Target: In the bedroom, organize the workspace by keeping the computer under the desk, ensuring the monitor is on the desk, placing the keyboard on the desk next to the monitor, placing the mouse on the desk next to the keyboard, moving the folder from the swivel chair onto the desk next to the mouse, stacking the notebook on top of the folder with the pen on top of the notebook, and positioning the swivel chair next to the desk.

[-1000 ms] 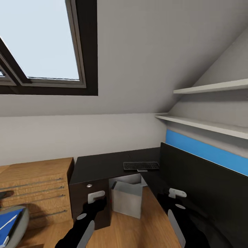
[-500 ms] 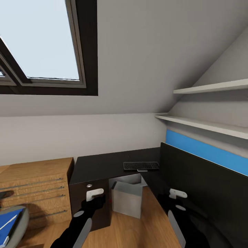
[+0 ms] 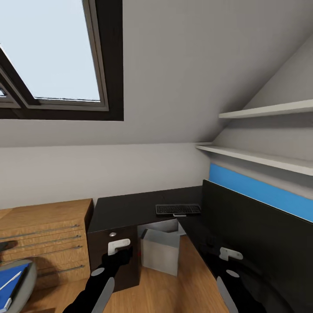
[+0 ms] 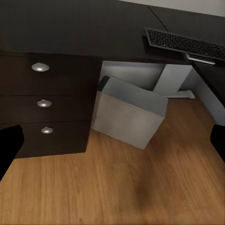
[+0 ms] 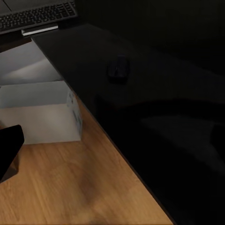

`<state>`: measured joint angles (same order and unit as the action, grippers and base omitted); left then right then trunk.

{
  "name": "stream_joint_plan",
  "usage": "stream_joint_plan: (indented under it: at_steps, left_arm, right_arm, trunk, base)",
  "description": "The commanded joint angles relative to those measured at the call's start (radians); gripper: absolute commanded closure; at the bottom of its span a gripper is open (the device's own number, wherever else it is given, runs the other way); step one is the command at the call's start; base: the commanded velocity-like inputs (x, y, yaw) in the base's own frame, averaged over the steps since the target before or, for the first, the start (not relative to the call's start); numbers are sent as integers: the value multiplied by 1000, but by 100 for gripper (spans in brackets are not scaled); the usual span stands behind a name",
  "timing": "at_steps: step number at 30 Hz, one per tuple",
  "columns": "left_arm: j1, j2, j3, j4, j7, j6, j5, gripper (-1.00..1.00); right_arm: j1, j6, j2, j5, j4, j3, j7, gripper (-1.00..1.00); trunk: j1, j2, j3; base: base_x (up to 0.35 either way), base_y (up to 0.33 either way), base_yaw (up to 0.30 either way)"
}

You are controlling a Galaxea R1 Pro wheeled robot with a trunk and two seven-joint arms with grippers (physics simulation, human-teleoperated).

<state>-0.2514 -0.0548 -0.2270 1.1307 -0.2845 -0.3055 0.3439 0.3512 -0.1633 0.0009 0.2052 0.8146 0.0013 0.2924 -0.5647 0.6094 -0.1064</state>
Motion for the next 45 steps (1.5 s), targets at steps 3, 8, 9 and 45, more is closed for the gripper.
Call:
stream_joint_plan:
  at_steps: [3, 8, 9, 45]
  left_arm:
    - [0, 1, -2, 1, -8, -3, 10, -100]
    - [0, 1, -2, 1, -8, -3, 11, -100]
    - [0, 1, -2, 1, -8, -3, 11, -100]
    - [0, 0, -3, 0, -8, -3, 10, -100]
  right_arm:
    - [0, -3, 0, 5, 2, 3, 4, -100]
    - [0, -2, 2, 4, 1, 7, 4, -100]
    - [0, -2, 2, 5, 1, 7, 4, -100]
    - [0, -1, 2, 5, 2, 8, 4, -100]
  trunk:
    - [0, 1, 0]
    - [0, 1, 0]
    - [0, 1, 0]
    - [0, 1, 0]
  base:
    - [0, 0, 0]
    - [30, 18, 0]
    - [138, 91, 0]
    - [37, 22, 0]
